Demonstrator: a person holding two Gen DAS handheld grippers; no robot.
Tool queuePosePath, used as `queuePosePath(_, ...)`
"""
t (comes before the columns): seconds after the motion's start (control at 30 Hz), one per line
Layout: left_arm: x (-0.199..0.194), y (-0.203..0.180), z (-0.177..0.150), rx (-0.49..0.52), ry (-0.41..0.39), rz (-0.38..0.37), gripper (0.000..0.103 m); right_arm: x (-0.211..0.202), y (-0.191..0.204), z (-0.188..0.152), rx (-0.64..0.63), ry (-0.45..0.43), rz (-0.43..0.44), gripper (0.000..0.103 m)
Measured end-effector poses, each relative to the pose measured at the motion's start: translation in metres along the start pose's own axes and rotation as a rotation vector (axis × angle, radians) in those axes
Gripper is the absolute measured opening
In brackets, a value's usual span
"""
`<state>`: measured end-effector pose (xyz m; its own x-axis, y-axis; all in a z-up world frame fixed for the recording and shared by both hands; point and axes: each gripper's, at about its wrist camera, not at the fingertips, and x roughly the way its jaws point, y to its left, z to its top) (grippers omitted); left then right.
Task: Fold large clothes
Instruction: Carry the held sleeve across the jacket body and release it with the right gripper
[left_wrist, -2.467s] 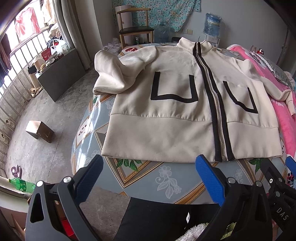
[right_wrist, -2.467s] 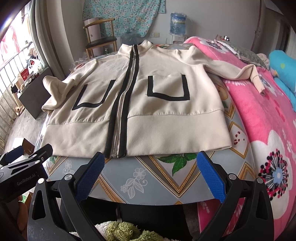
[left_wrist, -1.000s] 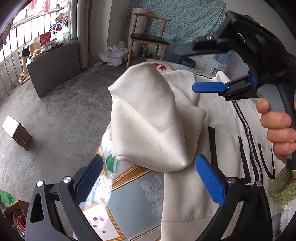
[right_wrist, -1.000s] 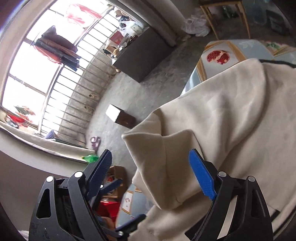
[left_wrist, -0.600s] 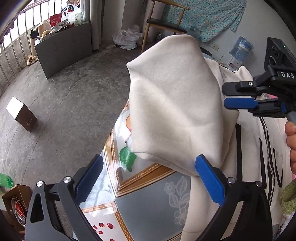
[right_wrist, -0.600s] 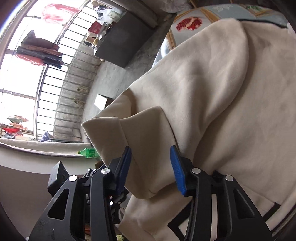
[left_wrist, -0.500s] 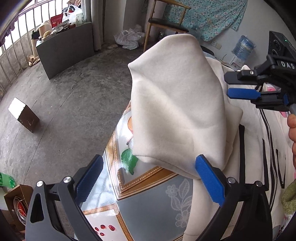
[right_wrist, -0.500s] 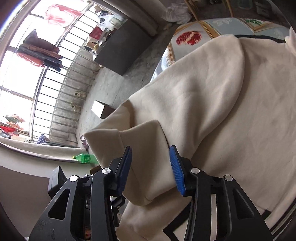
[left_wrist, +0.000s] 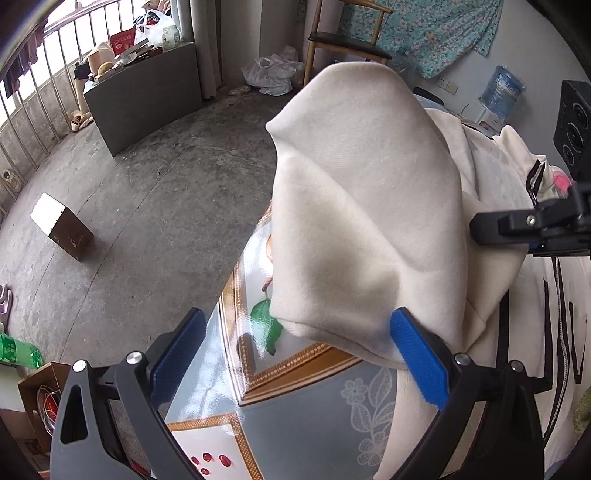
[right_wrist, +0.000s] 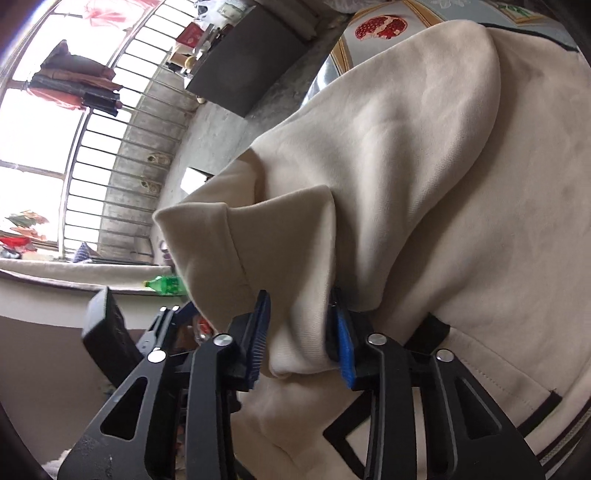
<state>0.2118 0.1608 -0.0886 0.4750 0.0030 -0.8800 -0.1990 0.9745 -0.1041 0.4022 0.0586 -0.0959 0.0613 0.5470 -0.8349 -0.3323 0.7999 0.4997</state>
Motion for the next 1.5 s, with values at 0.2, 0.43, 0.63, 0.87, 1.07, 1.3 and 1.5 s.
queuePosePath(0.2,-0.037,0.007,0.01,-0.036,-0.102,-0.024,0.098,-0.064,0.024,0.007,-0.023,-0.188,0.089,0.006)
queuePosePath(0.43,-0.087,-0.009,0.027,0.009,-0.237,-0.086,0.098,-0.247,0.015,-0.013,-0.018,-0.616,0.128,0.005)
queuePosePath(0.63,-0.053,-0.054,0.032,0.138,-0.145,-0.034,0.098,-0.299,-0.067,-0.078,0.144,-0.765,-0.055,0.005)
queuePosePath(0.87,-0.002,-0.092,0.045,0.228,-0.076,0.049,0.098,-0.238,-0.168,-0.108,0.393,-0.634,-0.104,0.005)
queuePosePath(1.07,0.012,-0.107,0.054,0.285,-0.052,0.124,0.098,-0.245,-0.179,-0.106,0.4,-0.656,-0.078,0.005)
queuePosePath(1.3,0.019,-0.097,0.056,0.262,-0.011,0.131,0.098,-0.254,-0.211,-0.147,0.456,-0.681,-0.12,0.005)
queuePosePath(1.5,0.027,-0.094,0.049,0.265,0.003,0.143,0.098,-0.216,-0.244,-0.163,0.525,-0.58,-0.214,0.005)
